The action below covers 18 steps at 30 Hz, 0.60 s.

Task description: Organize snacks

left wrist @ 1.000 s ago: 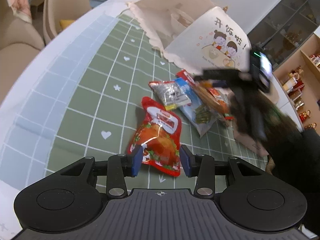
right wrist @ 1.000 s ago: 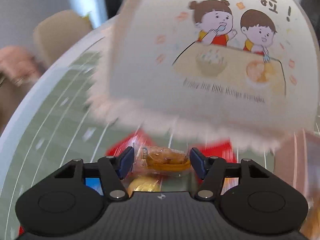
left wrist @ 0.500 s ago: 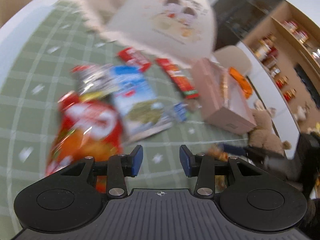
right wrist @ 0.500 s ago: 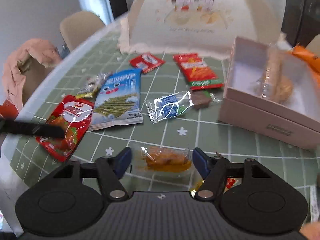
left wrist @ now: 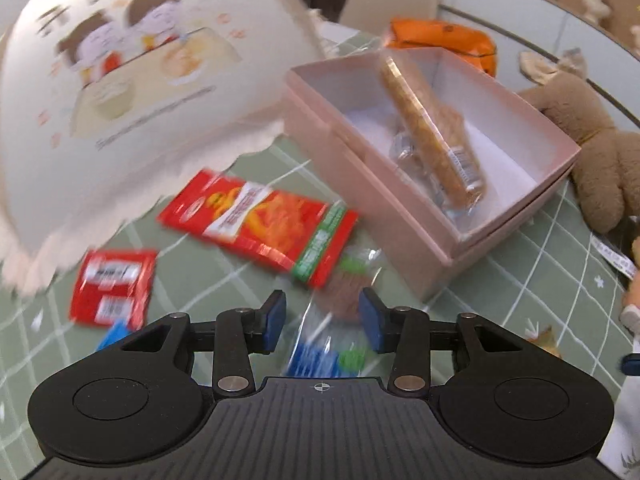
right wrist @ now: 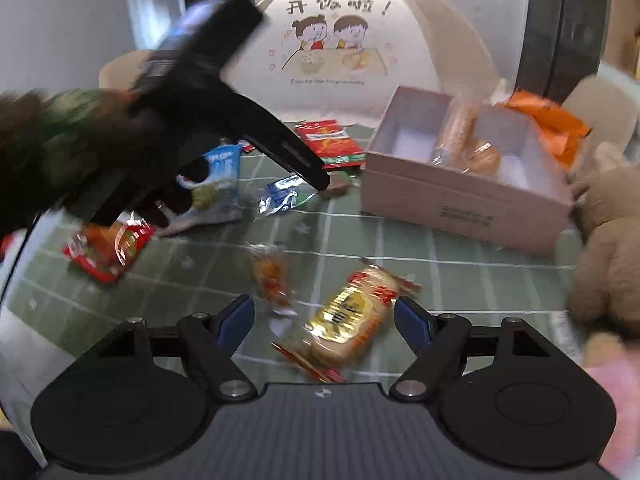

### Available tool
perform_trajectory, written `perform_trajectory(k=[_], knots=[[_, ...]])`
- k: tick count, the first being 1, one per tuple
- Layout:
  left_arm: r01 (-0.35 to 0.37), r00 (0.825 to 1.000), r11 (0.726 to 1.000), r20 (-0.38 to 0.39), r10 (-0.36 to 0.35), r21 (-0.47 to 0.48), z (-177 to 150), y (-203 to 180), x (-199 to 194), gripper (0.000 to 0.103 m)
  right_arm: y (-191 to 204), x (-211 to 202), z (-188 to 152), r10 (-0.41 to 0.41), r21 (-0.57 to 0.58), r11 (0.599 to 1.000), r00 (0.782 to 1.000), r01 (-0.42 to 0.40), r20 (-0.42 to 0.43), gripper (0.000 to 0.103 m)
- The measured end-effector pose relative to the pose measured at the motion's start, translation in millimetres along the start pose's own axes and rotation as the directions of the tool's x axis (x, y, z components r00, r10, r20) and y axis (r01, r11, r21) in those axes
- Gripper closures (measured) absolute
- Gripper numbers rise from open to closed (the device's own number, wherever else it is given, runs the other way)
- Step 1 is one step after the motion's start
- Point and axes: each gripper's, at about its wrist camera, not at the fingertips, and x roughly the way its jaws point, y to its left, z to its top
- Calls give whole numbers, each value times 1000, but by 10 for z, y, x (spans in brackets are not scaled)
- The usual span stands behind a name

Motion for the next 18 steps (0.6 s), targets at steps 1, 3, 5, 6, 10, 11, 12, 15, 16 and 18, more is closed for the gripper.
perform_trajectory(k=[1, 3, 5, 6, 10, 11, 12, 15, 16, 18], knots=[[10, 1000, 1000, -10, -10, 7, 21, -11, 40, 57, -12, -33, -25, -8, -11, 1000, 1000, 8, 5, 25], [13, 999, 1000, -32, -12, 19, 19, -41, 83, 59, -62, -60, -65, -14, -9, 1000, 1000, 14, 8, 25], [5, 999, 999, -35, -4, 40, -32, -91, 76, 61, -100, -54, -89, -12, 8, 1000, 1000, 12, -4, 25], [11, 999, 999, -41, -9, 37, -85, -102, 35, 62, -109, -36, -89, -11, 13, 1000, 1000, 11, -9, 25], [36, 997, 997, -63, -40, -64, -408, -66, -252, 63, -77, 26, -39, 7, -3, 1000, 1000, -7, -4, 25], [32, 997, 996, -66, -38, -88, -518, -52, -341, 63, -43, 39, -21, 14, -16, 1000, 1000, -14, -1, 25], [27, 997, 993, -66, -35, -114, -639, -40, -441, 63, -2, 58, -8, 25, -33, 999, 1000, -25, 0, 25], [15, 997, 975, -74, -32, -223, -1054, 24, -783, 63, 137, 165, 42, 74, -70, 995, 997, -76, -23, 25], [10, 997, 967, -77, -30, -253, -1150, 41, -862, 63, 184, 213, 59, 90, -76, 993, 995, -93, -35, 25], [-9, 996, 949, -90, -21, -315, -1363, 71, -1014, 63, 274, 334, 100, 111, -82, 990, 992, -115, -58, 26]])
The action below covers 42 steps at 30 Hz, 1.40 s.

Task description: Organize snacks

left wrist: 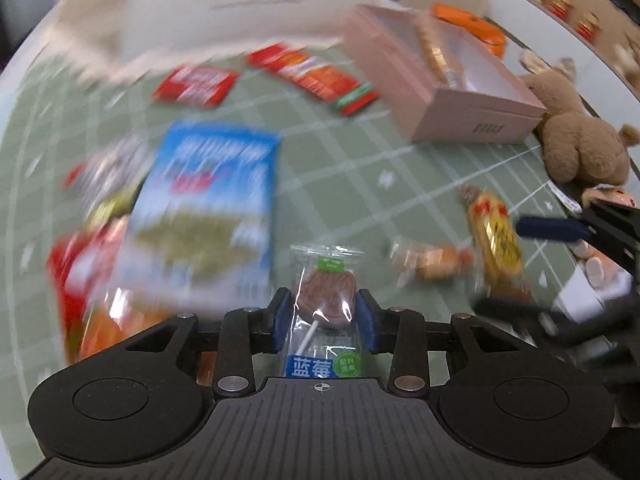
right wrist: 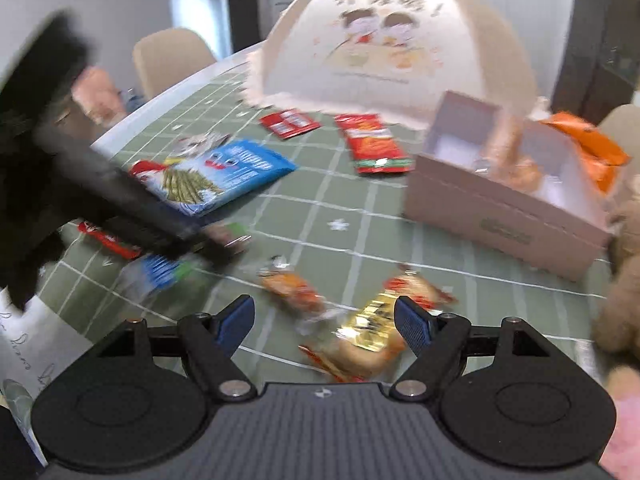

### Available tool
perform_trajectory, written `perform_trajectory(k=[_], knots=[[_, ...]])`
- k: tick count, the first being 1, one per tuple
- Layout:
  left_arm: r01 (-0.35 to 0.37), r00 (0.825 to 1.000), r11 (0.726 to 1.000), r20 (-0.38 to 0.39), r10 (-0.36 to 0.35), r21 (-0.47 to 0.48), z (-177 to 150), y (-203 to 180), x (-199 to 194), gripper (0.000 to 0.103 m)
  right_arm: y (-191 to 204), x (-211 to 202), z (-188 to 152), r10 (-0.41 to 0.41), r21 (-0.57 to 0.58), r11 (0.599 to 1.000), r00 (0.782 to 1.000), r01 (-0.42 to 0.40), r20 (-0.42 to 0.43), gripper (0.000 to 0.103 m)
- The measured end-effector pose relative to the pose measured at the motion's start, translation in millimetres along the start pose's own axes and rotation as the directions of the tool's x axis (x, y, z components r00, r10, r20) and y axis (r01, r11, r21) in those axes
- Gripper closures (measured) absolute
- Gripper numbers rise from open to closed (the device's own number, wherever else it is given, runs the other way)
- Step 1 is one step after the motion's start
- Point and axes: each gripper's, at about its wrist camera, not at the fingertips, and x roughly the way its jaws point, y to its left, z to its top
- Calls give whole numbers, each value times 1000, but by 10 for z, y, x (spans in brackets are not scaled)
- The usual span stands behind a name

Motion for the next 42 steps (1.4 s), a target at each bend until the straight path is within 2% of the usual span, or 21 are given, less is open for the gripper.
perform_trajectory(k=[4, 7, 9, 10, 11, 14, 17, 19, 21, 25, 27, 28, 31, 32, 34, 36, 39, 40, 42], knots=[[11, 1000, 998, 9, -10, -63, -282, 85, -186, 63, 110, 248, 99, -2, -35, 999, 999, 0, -45, 35], [28, 1000, 998, 11, -27, -58, -364, 72, -214, 62, 155, 414, 147, -16, -67, 998, 994, 8, -111, 45], [25, 1000, 999, 10, -25, -37, -392, 28, -216, 62, 167, 383, 181, -15, -75, 997, 992, 5, -128, 59], [24, 1000, 999, 7, -24, -23, -398, 5, -210, 62, 170, 359, 191, -18, -81, 997, 990, 7, -137, 80], [28, 1000, 1000, 3, -28, -12, -404, -22, -212, 62, 156, 306, 200, -15, -75, 997, 989, 4, -144, 84], [82, 996, 997, 30, -82, 4, -397, -104, -287, 63, 27, 28, 223, 4, -1, 1000, 994, -5, -110, 84], [130, 984, 991, 117, -132, 24, -192, -198, -507, 63, -158, -308, 246, -13, 70, 997, 999, 17, -51, 84], [173, 962, 984, 210, -175, 31, 93, -272, -716, 63, -320, -543, 259, -41, 116, 992, 999, 42, -10, 84], [209, 932, 977, 292, -214, 51, 413, -360, -881, 63, -471, -745, 272, -86, 148, 986, 996, 82, 25, 84], [256, 846, 963, 461, -267, 88, 1255, -647, -1051, 61, -693, -1032, 292, -164, 175, 973, 984, 149, 73, 84], [310, 805, 947, 507, -309, 84, 1652, -748, -964, 61, -789, -1106, 284, -189, 189, 967, 978, 170, 85, 84], [326, 804, 942, 502, -320, 79, 1799, -790, -870, 60, -834, -1140, 275, -201, 195, 964, 976, 181, 88, 84], [298, 838, 955, 481, -259, -4, 2092, -830, -503, 61, -977, -1231, 243, -237, 219, 952, 967, 212, 92, 84], [310, 839, 950, 476, -263, -21, 2086, -812, -435, 61, -1047, -1264, 221, -246, 232, 948, 965, 219, 95, 84], [352, 835, 935, 468, -290, -49, 1963, -741, -387, 61, -1176, -1295, 208, -258, 258, 939, 961, 227, 97, 84], [362, 844, 930, 449, -295, -69, 1760, -678, -389, 61, -1311, -1300, 237, -263, 285, 932, 960, 226, 99, 84], [333, 883, 936, 386, -267, -115, 1394, -513, -337, 61, -1483, -1279, 512, -272, 294, 930, 952, 222, 142, 84], [330, 901, 936, 338, -272, -124, 1237, -485, -280, 61, -1528, -1259, 655, -274, 290, 931, 948, 220, 160, 84], [322, 922, 936, 274, -275, -144, 975, -438, -193, 61, -1672, -1162, 1028, -279, 291, 932, 941, 218, 191, 82]])
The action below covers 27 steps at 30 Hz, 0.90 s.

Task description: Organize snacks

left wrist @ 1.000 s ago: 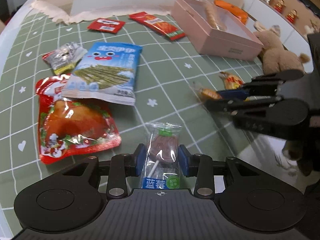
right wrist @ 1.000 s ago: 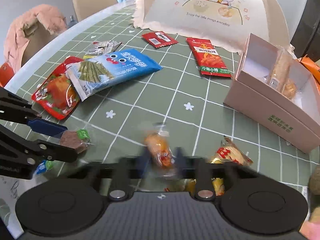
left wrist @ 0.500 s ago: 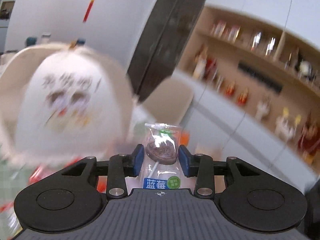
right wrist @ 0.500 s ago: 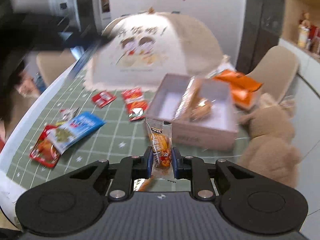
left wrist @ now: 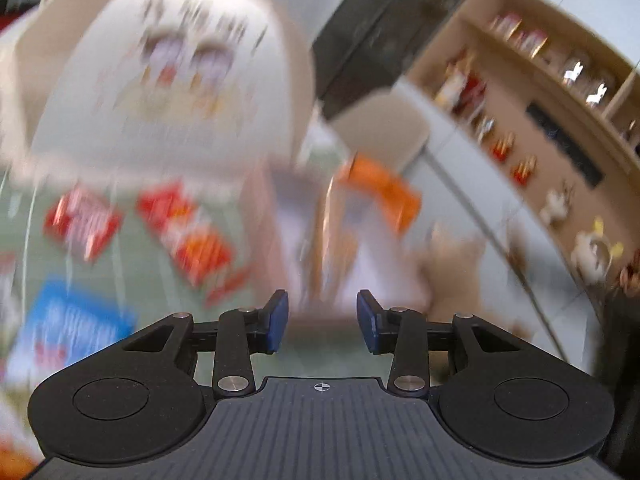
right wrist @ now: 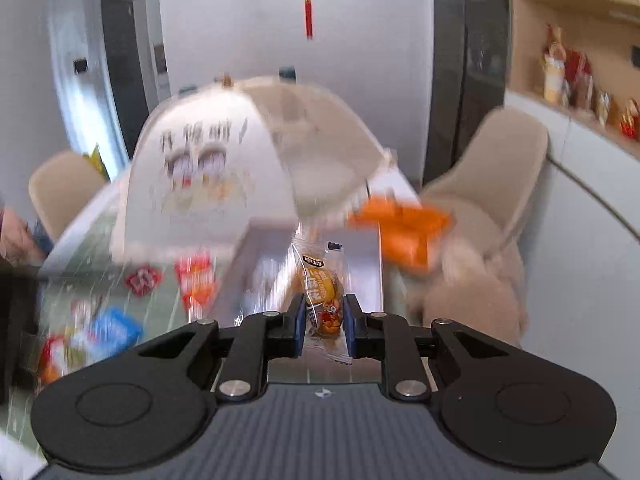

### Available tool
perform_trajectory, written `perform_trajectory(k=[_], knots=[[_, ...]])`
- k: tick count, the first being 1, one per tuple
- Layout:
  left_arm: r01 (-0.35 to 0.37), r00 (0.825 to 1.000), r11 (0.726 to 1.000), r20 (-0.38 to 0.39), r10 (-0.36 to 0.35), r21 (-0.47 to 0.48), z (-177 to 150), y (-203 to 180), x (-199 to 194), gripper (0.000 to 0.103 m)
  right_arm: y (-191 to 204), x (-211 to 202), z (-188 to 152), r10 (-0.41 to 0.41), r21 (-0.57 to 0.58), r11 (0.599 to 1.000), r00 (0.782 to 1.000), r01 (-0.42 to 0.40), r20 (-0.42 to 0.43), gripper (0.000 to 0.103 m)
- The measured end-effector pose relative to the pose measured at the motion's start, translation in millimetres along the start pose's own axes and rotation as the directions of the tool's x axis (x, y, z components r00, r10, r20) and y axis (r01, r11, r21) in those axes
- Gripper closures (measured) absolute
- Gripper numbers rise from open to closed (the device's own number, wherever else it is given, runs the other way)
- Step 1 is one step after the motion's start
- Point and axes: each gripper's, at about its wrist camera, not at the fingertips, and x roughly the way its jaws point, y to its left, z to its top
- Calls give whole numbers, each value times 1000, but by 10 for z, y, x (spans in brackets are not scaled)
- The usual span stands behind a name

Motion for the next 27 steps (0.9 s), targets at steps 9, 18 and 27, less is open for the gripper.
perform_trajectory(k=[9, 18, 27], knots=[[-144, 984, 990, -102, 144, 6, -944, 437, -446, 61, 459, 621, 307, 51, -27, 998, 996, -53, -67, 31], [-212, 976, 968, 9, 215, -137, -1064, 790, -1188, 61, 1819, 1620, -75, 315, -58, 933, 886, -354, -340, 31], [-299, 947, 926, 48, 318, -232, -1321, 939, -1744, 61, 2866, 2816, -266, 210, -301, 889, 892, -344, -401, 31]])
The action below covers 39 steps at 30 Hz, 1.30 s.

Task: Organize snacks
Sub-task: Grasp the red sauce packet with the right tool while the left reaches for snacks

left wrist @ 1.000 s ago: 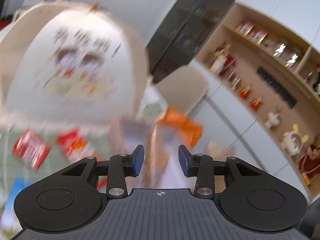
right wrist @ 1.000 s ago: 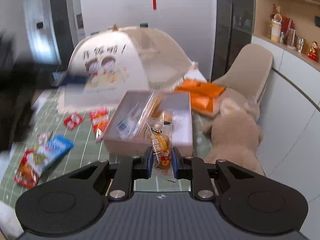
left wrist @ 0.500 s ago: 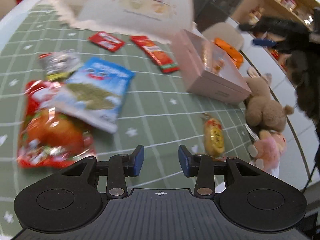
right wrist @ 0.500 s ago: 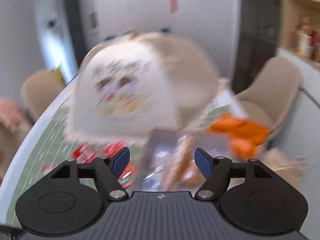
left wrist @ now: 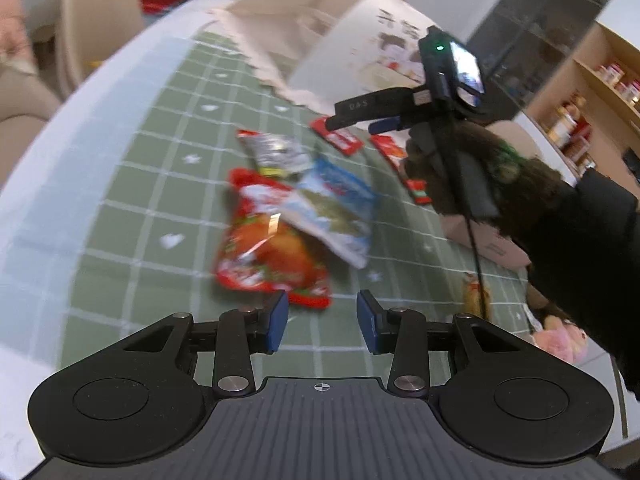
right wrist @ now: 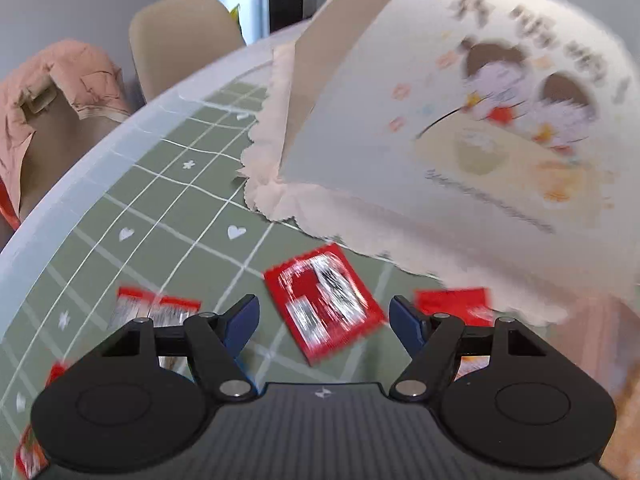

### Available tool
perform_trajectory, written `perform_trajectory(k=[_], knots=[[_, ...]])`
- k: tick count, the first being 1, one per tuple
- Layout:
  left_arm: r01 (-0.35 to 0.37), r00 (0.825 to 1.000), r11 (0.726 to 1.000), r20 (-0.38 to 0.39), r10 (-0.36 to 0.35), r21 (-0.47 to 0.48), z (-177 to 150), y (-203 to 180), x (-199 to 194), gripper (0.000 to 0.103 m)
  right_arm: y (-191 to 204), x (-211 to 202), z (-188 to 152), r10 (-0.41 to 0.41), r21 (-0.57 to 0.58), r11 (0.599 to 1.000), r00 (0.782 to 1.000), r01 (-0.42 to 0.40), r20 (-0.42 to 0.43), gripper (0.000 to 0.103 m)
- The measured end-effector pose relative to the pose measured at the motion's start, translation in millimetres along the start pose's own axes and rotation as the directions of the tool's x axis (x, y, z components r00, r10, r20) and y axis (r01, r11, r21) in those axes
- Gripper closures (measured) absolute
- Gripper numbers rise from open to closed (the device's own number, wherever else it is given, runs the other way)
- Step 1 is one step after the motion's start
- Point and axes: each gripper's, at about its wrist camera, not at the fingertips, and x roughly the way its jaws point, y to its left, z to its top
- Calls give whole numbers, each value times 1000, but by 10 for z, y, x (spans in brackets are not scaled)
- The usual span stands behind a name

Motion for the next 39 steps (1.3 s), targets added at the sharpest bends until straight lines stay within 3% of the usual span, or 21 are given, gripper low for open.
perform_trajectory(k=[2, 6, 8, 10, 13, 18, 24, 27, 30, 32, 35, 37, 39], knots=[[-22, 1000, 1000, 0, 22, -19, -63, 98, -64, 61, -46, 212, 94, 4, 62, 998, 1000, -2, -28, 31], [-42, 999, 998, 2, 42, -54, -92, 219, -94, 61, -100, 209, 8, 28, 96, 995, 999, -24, -40, 28], [-34, 999, 998, 11, 35, -53, -25, 237, -55, 61, 12, 104, -124, 0, -39, 999, 998, -3, -62, 43], [-28, 999, 999, 27, 29, -45, 97, 236, 2, 61, 60, -78, -305, -3, -109, 994, 997, -6, -80, 47], [-34, 998, 998, 57, 36, -46, 344, 243, 114, 61, 79, -386, -637, 26, -126, 991, 995, -39, -101, 51], [-18, 999, 1000, 43, 18, -8, 671, 197, 378, 61, -50, -951, -1177, -24, -46, 999, 997, 20, -80, 52], [43, 998, 993, -40, -39, 113, 742, -24, 729, 61, -264, -1609, -1741, -72, 97, 992, 997, 75, -38, 52], [8, 1000, 992, -23, -5, 126, 728, -44, 790, 61, -320, -1804, -2004, -91, 164, 982, 995, 96, -38, 52], [-107, 994, 989, 13, 106, 106, 727, 49, 818, 61, -269, -1941, -2211, -88, 205, 975, 996, 90, -21, 52], [-149, 989, 988, -4, 150, 46, 704, 202, 846, 61, -194, -1987, -2315, -110, 203, 973, 994, 109, -7, 51], [-147, 988, 989, -43, 146, -22, 647, 363, 875, 61, -89, -2015, -2441, -150, 193, 970, 989, 147, 2, 50], [-161, 987, 987, 9, 161, 24, 639, 252, 788, 61, -95, -2024, -2508, -157, 211, 965, 988, 154, -5, 50], [-93, 995, 991, 42, 90, 93, 678, 44, 720, 61, -143, -2031, -2574, -169, 244, 955, 985, 168, -18, 50]])
